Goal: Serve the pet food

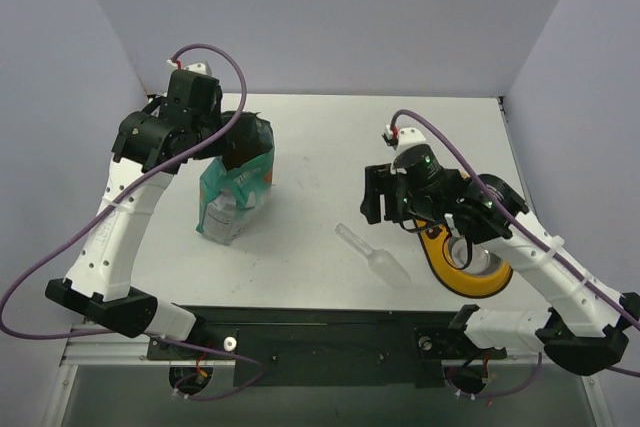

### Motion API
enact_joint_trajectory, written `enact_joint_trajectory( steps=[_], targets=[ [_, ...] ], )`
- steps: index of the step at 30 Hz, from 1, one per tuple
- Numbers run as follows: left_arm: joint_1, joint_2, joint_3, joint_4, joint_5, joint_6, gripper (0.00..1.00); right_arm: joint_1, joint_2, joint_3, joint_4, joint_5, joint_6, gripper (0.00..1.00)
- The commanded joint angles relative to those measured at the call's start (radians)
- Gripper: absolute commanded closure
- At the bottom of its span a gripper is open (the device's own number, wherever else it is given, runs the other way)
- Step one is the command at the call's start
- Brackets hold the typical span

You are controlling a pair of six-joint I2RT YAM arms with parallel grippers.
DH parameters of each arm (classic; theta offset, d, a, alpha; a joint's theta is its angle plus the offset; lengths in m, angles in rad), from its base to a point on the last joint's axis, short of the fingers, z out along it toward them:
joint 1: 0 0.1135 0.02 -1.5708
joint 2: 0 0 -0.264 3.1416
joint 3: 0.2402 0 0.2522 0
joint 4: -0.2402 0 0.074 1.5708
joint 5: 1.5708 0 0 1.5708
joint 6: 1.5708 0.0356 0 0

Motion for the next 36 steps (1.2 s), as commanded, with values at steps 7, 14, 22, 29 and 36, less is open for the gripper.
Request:
enact_joint_trajectory(
  steps=[7,14,22,29,36],
  targets=[
    [-0.005,-0.065,-0.028,0.092,0.084,-0.046,1.00,-0.130,0.116,-0.295,0.143,-0.015,0.297,0.56],
    [-0.006,-0.087,-0.034,0.092,0.079,-0.054,1.00,-0.174,0.294,-0.333,0.207,-0.076,0.619,0.68],
    [-0.006,-0.121,-0.099,0.146,0.114,-0.121,1.00,-0.183,0.371,-0.376,0.287,-0.089,0.785,0.66],
    [-0.006,-0.156,-0.136,0.132,0.096,-0.126,1.00,-0.205,0.423,-0.453,0.370,-0.125,0.863,0.65],
    [-0.006,-0.185,-0.195,0.142,0.097,-0.149,1.00,-0.231,0.454,-0.494,0.408,-0.113,0.952,0.62]
  ],
)
